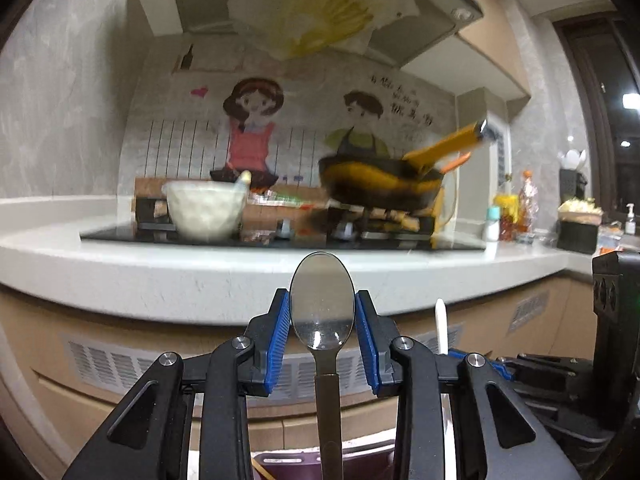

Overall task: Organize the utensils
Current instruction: 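Lower the white spoon into the holder with the right tool while the left lowers the metal spoon, then grasp the blue plastic spoon with the right tool while the left tool grasps the wooden spoon, then lift the blue spoon with the right tool while the left tool lifts the wooden spoon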

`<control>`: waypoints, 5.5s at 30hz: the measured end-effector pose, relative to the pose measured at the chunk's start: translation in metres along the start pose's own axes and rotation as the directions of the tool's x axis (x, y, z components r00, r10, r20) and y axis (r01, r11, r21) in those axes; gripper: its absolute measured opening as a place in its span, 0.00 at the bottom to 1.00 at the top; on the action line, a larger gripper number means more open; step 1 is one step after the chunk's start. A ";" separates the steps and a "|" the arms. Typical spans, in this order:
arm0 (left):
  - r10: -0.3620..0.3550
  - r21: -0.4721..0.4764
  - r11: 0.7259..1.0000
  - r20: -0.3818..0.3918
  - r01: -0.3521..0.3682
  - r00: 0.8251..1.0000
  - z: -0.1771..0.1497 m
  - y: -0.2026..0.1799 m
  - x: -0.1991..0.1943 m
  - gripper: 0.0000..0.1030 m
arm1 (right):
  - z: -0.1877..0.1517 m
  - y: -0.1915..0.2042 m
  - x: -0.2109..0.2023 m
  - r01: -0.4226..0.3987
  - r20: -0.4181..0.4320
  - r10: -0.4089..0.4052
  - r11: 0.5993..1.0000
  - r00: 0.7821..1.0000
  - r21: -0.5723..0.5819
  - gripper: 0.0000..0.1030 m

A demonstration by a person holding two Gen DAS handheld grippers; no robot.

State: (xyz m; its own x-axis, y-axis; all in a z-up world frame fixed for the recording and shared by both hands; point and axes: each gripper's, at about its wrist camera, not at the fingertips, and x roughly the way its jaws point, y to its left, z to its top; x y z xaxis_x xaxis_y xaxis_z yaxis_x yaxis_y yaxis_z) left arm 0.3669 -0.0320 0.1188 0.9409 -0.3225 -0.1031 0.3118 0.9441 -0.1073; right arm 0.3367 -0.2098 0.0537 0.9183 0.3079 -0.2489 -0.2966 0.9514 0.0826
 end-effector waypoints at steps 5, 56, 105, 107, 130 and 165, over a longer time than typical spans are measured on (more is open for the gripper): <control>0.033 0.027 0.999 -0.065 -0.031 0.997 -0.043 0.004 0.037 0.33 | -0.032 -0.005 0.046 0.017 -0.073 -0.018 1.000 0.997 -0.009 0.10; -0.059 -0.045 0.998 -0.747 0.038 0.663 -0.253 0.012 -0.093 0.72 | -0.263 0.013 -0.038 0.011 -0.623 -0.018 1.000 0.782 -0.015 0.42; -0.047 0.023 0.994 -0.785 0.104 0.617 -0.256 -0.019 -0.030 0.21 | -0.245 0.000 -0.061 0.108 -0.566 -0.080 0.994 0.820 0.017 0.30; -0.083 -0.030 0.995 -0.780 0.095 0.621 -0.254 -0.016 -0.041 0.20 | -0.246 -0.004 -0.063 0.116 -0.571 -0.077 0.993 0.817 0.032 0.30; -0.092 -0.001 0.988 -0.805 0.154 0.585 -0.252 -0.018 -0.042 0.33 | -0.256 -0.006 -0.049 0.120 -0.597 -0.079 0.992 0.798 0.029 0.30; -0.078 -0.118 0.993 -0.607 0.007 0.791 -0.202 0.010 -0.116 0.30 | -0.233 0.029 -0.025 0.054 -0.550 -0.077 0.997 0.832 -0.057 0.11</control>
State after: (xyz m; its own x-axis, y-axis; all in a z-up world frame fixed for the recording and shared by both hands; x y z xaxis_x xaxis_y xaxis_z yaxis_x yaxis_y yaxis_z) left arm 0.2344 0.0007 -0.0697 0.6403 -0.3701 -0.6731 0.3009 0.9271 -0.2235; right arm 0.2439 -0.1893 -0.1624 0.6423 0.1843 -0.7440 -0.2612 0.9652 0.0136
